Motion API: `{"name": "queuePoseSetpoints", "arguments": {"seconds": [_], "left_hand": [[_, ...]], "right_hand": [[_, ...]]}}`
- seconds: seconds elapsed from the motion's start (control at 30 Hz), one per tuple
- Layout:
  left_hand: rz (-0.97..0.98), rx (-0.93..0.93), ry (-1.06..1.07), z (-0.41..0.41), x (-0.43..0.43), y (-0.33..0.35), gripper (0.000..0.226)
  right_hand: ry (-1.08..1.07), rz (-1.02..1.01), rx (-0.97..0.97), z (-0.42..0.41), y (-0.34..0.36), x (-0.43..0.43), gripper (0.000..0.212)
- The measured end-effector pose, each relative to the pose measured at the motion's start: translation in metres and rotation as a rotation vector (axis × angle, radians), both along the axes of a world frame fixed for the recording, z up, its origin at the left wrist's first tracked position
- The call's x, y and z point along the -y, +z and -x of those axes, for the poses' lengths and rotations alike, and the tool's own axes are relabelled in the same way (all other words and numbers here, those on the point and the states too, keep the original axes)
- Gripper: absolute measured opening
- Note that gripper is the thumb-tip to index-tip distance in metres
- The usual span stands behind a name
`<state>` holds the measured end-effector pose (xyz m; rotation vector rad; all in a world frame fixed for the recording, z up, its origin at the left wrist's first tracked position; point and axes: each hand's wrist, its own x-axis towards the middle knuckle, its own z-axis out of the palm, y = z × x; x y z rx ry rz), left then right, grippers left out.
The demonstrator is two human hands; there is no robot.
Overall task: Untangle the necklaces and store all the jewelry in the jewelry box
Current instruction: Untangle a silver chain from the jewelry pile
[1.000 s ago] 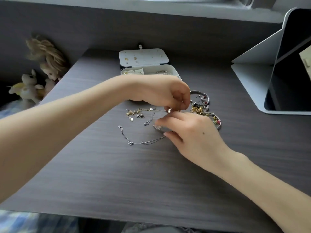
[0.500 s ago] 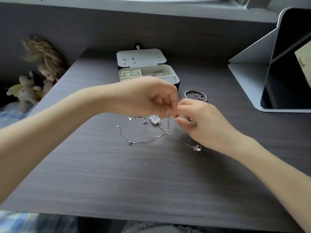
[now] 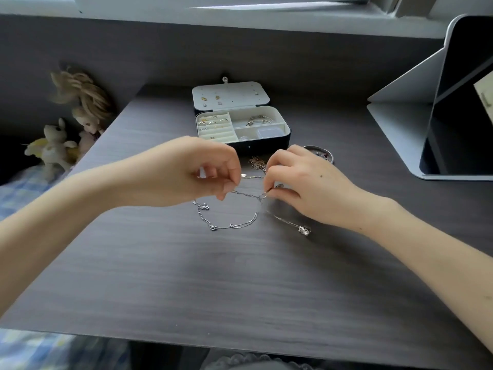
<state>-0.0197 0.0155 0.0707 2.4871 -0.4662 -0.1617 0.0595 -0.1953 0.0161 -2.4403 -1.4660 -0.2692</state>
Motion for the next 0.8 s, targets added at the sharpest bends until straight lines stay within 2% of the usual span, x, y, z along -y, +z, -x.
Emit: {"name": "queuePoseSetpoints", "arguments": {"seconds": [0.3, 0.53, 0.7, 0.8], "left_hand": [[0.188, 0.015, 0.086, 0.001, -0.005, -0.011, 0.007], [0.136, 0.069, 0.062, 0.002, 0.004, -0.011, 0.004], [0.164, 0.138, 0.023, 0.003, 0.005, -0.008, 0.027], [0.191, 0.184, 0.029, -0.002, 0.008, 0.007, 0.029]], "right_hand": [[-0.072, -0.070, -0.218, 0.019, 0.031, 0.023, 0.005], [-0.071, -0.123, -0.208, 0.026, 0.039, 0.022, 0.015], [-0.069, -0.200, -0.195, 0.031, 0.054, 0.029, 0.010], [-0.085, -0.243, -0.155, 0.033, 0.072, 0.033, 0.009]]}}
